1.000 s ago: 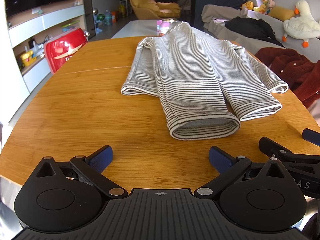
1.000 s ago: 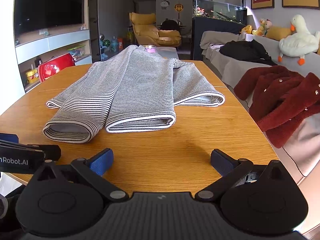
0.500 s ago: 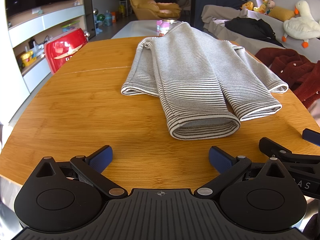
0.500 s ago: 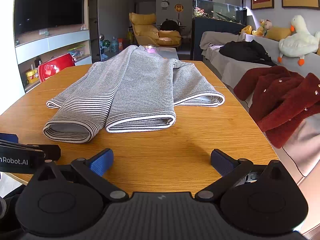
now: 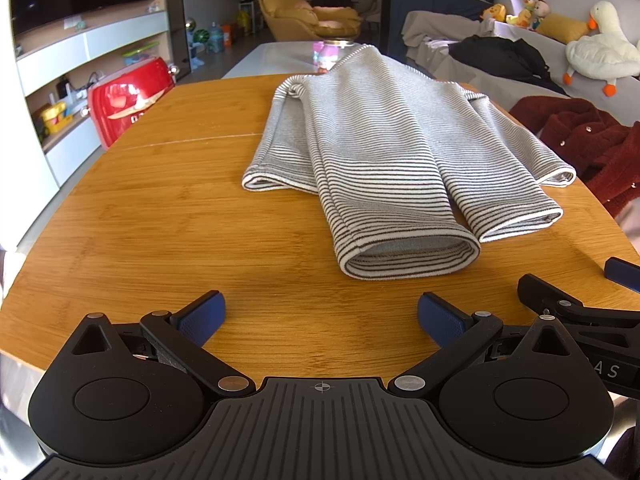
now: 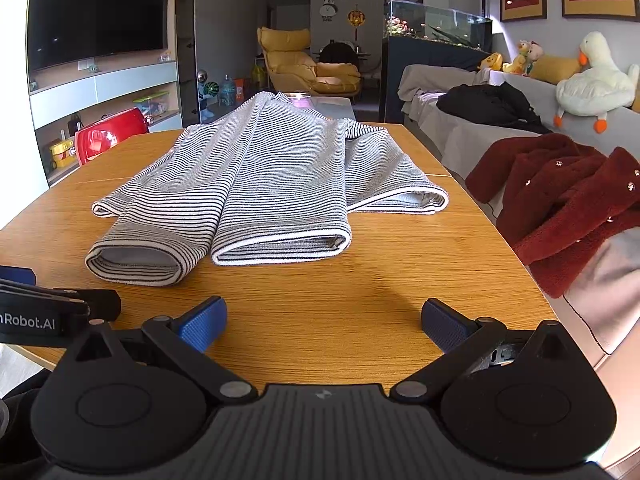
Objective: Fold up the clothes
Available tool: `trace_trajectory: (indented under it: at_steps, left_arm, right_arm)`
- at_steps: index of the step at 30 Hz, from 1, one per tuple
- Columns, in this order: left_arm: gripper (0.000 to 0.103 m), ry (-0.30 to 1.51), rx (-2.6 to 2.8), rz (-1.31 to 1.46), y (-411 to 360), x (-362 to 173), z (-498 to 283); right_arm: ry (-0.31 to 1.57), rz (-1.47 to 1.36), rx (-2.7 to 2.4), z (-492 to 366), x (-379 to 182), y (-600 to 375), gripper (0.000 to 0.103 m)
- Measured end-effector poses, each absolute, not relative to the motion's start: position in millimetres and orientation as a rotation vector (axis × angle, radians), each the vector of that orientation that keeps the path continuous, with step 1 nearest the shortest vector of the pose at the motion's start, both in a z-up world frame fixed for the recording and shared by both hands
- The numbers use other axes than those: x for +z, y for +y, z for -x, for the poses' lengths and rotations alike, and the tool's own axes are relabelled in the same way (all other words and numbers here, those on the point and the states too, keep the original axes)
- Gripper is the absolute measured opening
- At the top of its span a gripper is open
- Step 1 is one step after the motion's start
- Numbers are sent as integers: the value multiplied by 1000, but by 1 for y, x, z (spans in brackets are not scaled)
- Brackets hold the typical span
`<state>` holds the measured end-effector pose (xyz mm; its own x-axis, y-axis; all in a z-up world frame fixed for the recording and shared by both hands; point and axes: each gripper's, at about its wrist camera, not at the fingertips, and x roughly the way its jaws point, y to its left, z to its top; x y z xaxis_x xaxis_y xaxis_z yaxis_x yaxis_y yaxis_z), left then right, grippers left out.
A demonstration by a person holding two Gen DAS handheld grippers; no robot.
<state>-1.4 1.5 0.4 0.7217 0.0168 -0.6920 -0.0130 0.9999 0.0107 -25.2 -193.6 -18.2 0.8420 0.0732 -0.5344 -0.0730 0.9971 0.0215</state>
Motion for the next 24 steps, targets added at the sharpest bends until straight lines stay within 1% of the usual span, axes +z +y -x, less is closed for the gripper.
trace_trajectory:
  at_steps: [20,22,24]
  left_arm:
    - [103,771,8,4,5,3,-1]
    - [103,767,-40,52,14,8,-1]
    - [103,728,-103,116,27,19,0]
  right_arm:
    - [595,0,120,23,-13,-194,103]
    - [622,-10,139,19,-9,-195,103]
    - [609,-20,164,19,1,-194,103]
